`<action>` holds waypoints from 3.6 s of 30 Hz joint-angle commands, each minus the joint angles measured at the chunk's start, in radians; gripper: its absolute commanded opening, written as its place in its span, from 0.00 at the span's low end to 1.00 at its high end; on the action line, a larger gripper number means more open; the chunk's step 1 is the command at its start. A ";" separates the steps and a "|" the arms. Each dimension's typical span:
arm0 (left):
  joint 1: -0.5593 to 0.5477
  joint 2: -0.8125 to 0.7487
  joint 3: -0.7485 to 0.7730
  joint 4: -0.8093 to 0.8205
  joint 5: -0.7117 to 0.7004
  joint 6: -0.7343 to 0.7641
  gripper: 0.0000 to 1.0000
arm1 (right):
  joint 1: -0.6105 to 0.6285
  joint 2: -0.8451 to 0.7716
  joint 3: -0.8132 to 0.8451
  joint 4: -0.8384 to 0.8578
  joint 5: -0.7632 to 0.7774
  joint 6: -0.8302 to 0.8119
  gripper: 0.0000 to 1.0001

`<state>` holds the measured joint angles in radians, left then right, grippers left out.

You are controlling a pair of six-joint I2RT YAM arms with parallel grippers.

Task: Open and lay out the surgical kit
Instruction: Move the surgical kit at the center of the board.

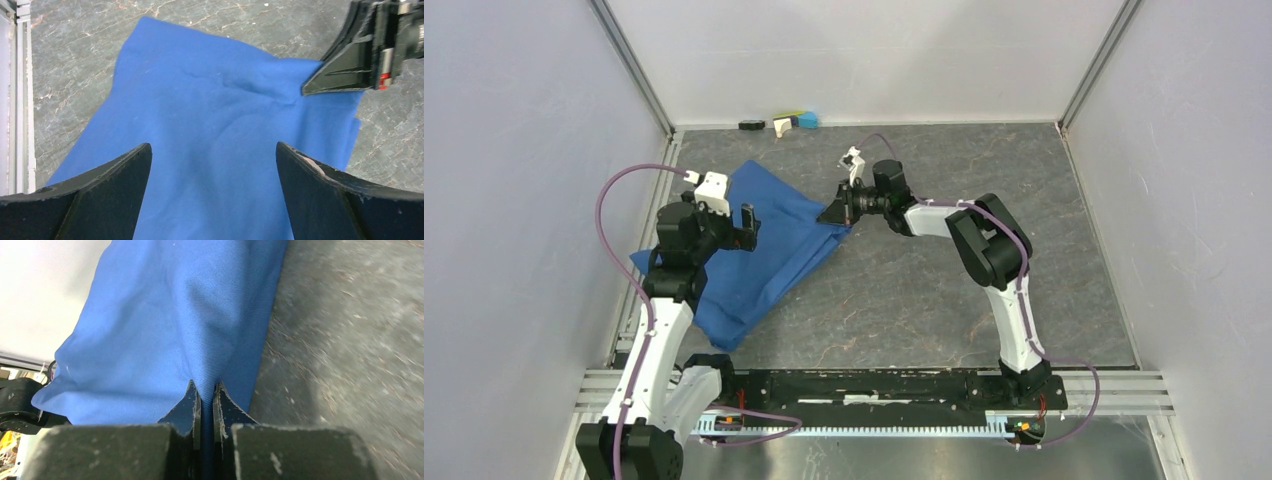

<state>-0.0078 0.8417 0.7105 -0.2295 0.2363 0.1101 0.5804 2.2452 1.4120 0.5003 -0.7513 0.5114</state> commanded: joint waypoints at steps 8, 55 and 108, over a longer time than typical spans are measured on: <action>0.003 0.092 0.021 0.015 -0.158 -0.029 1.00 | -0.215 -0.173 -0.221 0.082 0.100 -0.061 0.00; -0.185 1.193 0.765 -0.058 0.316 -0.516 0.97 | -0.515 -0.544 -0.729 0.089 0.142 -0.219 0.22; -0.173 1.173 0.968 0.007 0.129 -0.478 1.00 | -0.514 -0.809 -0.599 -0.199 0.354 -0.609 0.76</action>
<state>-0.2108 2.1231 1.6196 -0.2596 0.3794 -0.4377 0.0582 1.5433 0.7261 0.3748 -0.4576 0.0891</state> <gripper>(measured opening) 0.996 0.699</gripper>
